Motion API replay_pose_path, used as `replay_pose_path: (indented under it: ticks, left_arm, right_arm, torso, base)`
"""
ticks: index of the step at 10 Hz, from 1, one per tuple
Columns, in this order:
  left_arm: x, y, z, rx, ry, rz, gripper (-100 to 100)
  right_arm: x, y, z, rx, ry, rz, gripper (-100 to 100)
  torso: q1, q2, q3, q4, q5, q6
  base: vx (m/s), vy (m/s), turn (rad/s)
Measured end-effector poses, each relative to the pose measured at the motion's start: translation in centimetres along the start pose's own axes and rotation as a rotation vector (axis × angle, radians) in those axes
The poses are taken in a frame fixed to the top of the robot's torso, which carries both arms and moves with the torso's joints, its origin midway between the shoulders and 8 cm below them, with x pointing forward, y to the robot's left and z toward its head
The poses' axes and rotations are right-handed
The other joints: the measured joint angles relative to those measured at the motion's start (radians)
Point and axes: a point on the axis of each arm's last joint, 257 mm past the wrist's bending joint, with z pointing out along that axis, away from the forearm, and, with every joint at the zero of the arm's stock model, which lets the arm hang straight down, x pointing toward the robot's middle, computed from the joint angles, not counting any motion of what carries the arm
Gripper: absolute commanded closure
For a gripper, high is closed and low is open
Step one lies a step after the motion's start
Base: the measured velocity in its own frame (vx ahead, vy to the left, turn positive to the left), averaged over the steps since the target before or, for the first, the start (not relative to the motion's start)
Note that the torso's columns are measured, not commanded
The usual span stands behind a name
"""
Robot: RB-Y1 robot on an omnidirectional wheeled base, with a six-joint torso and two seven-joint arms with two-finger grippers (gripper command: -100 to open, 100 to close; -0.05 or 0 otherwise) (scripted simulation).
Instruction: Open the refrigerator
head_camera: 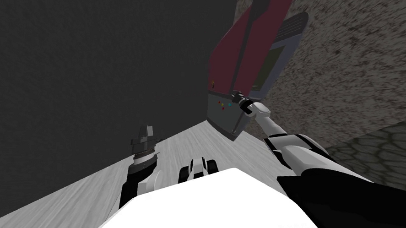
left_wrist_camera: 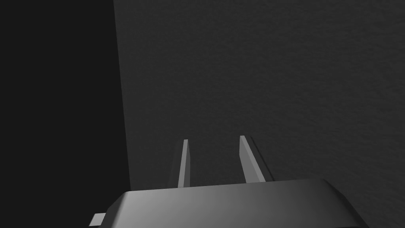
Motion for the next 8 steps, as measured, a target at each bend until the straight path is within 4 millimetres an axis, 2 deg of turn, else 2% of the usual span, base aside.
replay_pose_path:
  ticks: [2,5,8]
  left_arm:
    - [0.0,0.0,0.0,0.0,0.0,0.0,0]
    - [0.0,0.0,0.0,0.0,0.0,0.0,0]
    - [0.0,0.0,0.0,0.0,0.0,0.0,0]
  right_arm:
    - [0.3,0.1,0.0,-0.002,0.013,-0.003,100]
    - [3.0,0.0,-0.4,0.001,0.084,-0.026,100]
    - [5.0,0.1,-1.1,-0.01,0.142,-0.043,100]
  torso:
    - [-0.013,0.007,0.005,0.002,-0.004,0.004]
    - [0.001,0.0,0.001,-0.003,-0.002,0.003]
    - [-0.004,-0.003,-0.002,-0.001,-0.001,-0.001]
  base:
    - [0.002,0.162,-0.009]
    - [0.099,0.347,-0.019]
    - [0.077,0.292,0.001]
